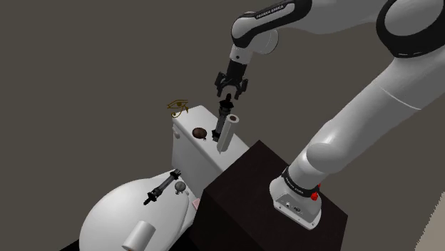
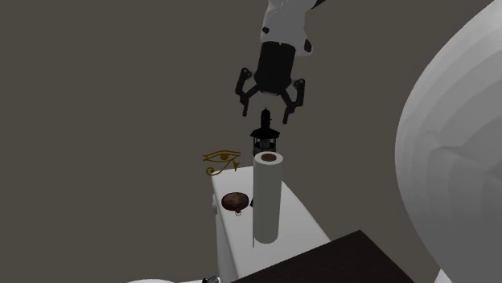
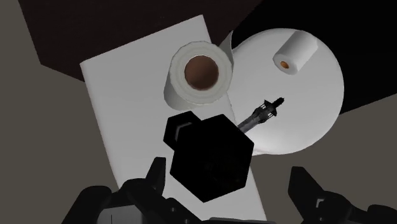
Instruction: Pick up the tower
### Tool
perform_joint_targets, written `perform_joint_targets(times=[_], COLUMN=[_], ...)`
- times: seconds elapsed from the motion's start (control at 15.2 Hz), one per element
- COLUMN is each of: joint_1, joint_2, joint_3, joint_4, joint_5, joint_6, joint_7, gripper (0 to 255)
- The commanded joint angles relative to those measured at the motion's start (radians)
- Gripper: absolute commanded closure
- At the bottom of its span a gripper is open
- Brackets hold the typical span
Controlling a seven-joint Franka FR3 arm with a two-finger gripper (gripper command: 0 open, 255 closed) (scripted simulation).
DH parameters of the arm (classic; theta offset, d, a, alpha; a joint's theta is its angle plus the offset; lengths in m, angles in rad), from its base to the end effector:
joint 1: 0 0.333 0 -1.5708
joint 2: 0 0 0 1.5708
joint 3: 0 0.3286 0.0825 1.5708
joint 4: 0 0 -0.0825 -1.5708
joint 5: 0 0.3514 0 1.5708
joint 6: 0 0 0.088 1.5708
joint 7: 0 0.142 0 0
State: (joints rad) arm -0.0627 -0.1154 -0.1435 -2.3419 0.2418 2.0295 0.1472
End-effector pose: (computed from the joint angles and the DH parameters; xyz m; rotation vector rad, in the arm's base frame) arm 0.4282 -0.0681 0.3654 -2.8179 0.6896 0.2801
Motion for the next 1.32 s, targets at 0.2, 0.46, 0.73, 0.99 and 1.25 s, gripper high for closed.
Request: perform_joint_targets(times=[0.2,0.46,0.73,0.99,1.25], joint_1=[-0.005,-0.003,-0.002,-0.003,-0.003], joint_2=[0.074,0.116,0.117,0.117,0.116], joint_3=[-0.010,-0.009,-0.008,-0.009,-0.009], joint_4=[-0.002,-0.022,-0.023,-0.024,-0.022], joint_5=[0.046,0.065,0.066,0.065,0.065], joint_6=[0.059,0.118,0.120,0.120,0.118], joint_7=[-0.017,-0.041,-0.040,-0.042,-0.041], gripper=[0,0,255,255,255])
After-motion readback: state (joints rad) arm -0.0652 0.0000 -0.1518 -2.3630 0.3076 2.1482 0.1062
